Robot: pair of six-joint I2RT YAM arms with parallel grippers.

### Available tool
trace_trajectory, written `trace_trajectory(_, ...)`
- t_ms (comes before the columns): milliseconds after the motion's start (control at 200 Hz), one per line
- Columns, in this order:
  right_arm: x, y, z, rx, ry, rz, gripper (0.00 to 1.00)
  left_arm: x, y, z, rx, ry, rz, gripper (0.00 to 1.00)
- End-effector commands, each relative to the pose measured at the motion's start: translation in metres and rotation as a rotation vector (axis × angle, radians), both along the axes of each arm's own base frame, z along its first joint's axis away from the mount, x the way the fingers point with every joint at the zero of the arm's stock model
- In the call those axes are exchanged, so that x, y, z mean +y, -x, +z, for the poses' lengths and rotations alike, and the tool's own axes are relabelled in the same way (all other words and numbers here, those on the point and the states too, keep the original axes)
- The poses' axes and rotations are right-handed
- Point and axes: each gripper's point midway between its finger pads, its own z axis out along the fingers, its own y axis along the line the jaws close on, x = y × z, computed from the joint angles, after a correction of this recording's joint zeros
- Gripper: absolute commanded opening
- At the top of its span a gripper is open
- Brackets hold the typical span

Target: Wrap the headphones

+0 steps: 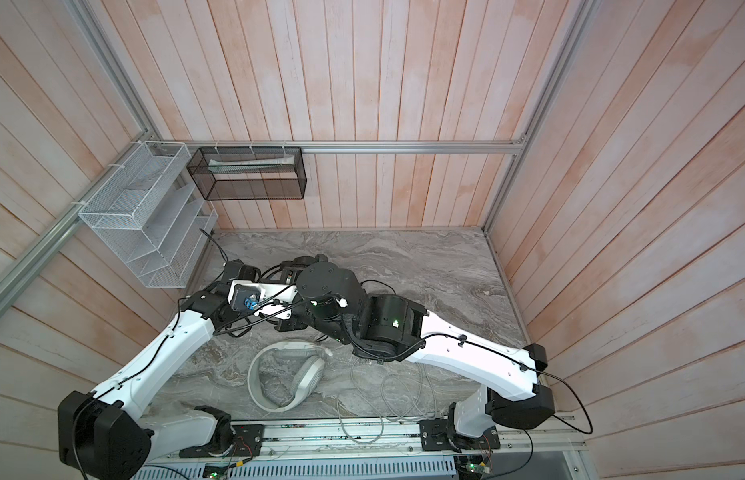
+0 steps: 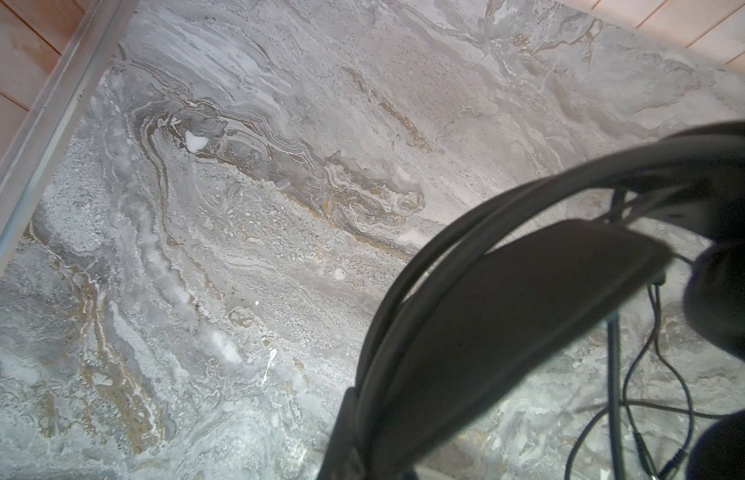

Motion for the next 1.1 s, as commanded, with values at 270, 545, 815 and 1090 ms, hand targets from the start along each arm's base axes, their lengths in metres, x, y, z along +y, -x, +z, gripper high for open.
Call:
trace_trajectory(270,0.004,0.024,0.026,0.004,-0.045,0.079,0.0,-0.008,-0.02,0.02,-0.095,0.0,-0.04,0.0)
trace_trajectory(545,0.029,0.038,0.003,0.049,0.073,0.143,0.0,0.001,-0.01,0.024,-0.107,-0.007,-0.002,0.0)
trace_trajectory(815,0.027,0.056,0.012,0.066,0.048,0.184,0.0,-0.002,-0.017,0.028,-0.118,0.325,-0.018,0.0)
trace_trajectory(1090,0.032,0.033,-0.004,0.053,0.085,0.111,0.0,-0.006,-0.011,0.021,-0.109,0.235,-0.054,0.0)
